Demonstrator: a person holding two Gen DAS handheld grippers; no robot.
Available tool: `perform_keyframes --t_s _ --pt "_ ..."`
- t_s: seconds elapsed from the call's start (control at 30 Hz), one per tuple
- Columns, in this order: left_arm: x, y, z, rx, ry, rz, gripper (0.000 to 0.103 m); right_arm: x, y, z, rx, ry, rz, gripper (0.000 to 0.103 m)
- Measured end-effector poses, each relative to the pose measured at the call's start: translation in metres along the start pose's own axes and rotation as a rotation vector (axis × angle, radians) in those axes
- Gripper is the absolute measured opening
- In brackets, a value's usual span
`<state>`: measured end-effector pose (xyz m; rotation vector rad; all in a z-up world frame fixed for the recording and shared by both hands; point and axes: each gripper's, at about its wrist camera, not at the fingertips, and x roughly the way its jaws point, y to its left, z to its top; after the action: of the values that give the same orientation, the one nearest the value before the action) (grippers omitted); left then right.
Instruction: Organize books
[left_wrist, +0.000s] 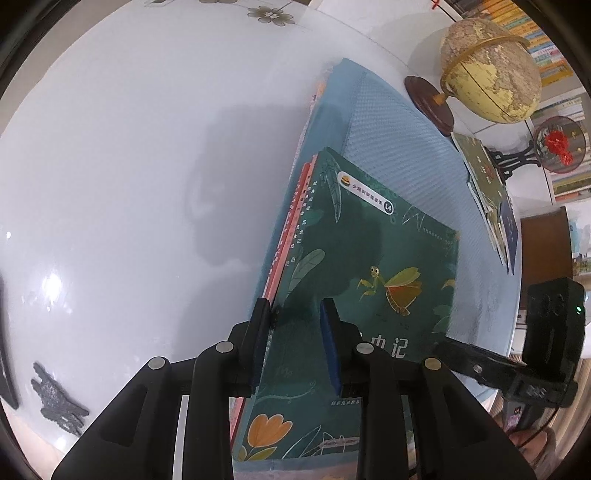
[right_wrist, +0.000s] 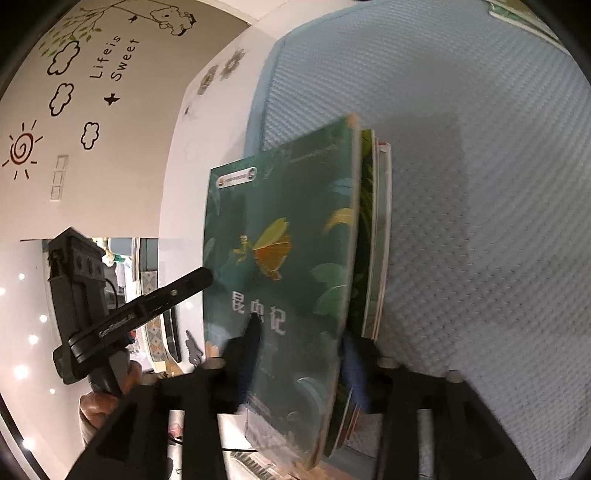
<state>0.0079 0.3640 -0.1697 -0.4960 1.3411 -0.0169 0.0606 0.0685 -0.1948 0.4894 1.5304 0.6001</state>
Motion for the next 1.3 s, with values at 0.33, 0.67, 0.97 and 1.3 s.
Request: perform_keyframes --t_s 0.33,0.67,0.97,1.3 --pt "-0.034 -0.057 0.014 0.096 -0.136 0.105 0.035 -0.049 -0.036 0.002 0.048 -0.091 -0.02 0.076" --pt "0.015 -0.222 0.035 0.304 -0.129 0.01 0.078 -0.171 -0.134 0.018 0.147 -0.351 -0.006 0.076" --pt "0.122 -0.44 0.059 0.581 -0.097 -0.143 0.078 -0.285 -0.273 0.055 0.28 -0.623 -0.128 0.076" --pt "0.219 -0.524 0.084 0.678 -0.031 -0.196 0.077 -0.289 -0.363 0.09 0.331 -0.621 -0.122 0.076"
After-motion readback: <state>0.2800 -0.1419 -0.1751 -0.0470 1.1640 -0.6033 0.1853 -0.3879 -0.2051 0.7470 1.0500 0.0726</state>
